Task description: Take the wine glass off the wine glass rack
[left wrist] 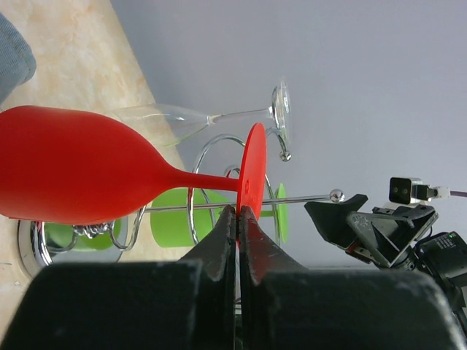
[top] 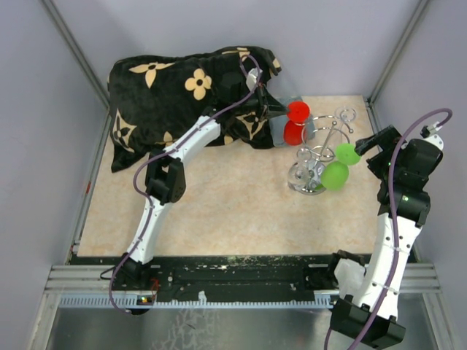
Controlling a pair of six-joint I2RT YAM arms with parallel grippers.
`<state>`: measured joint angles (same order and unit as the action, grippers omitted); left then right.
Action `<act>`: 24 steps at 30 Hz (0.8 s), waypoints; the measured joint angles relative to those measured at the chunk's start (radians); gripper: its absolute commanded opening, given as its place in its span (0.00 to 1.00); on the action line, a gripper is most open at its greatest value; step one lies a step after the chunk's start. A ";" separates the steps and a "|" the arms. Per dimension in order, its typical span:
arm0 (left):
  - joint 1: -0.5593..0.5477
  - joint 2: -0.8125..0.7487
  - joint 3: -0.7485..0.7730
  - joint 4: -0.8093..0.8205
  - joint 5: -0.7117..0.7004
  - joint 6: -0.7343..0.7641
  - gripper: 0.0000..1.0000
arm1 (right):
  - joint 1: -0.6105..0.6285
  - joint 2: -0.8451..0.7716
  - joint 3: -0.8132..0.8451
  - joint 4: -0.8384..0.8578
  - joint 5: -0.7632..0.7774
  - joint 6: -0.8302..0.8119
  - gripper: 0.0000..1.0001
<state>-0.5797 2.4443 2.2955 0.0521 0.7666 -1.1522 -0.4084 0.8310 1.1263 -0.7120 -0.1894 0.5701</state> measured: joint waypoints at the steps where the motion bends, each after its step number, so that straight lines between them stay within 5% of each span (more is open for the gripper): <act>1: 0.004 0.000 0.000 0.005 -0.001 0.000 0.00 | 0.000 0.000 0.000 -0.001 0.000 0.000 0.98; 15: 0.142 -0.060 -0.109 0.039 0.000 0.025 0.00 | 0.000 0.010 0.010 -0.001 -0.034 0.015 0.98; 24: 0.217 -0.221 -0.190 0.014 0.100 0.152 0.00 | 0.000 0.124 0.159 0.014 -0.097 0.014 0.98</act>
<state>-0.3626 2.2234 2.1052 0.0662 0.8661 -1.0004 -0.4084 0.9550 1.2850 -0.6975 -0.2863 0.5838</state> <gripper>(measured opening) 0.008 0.976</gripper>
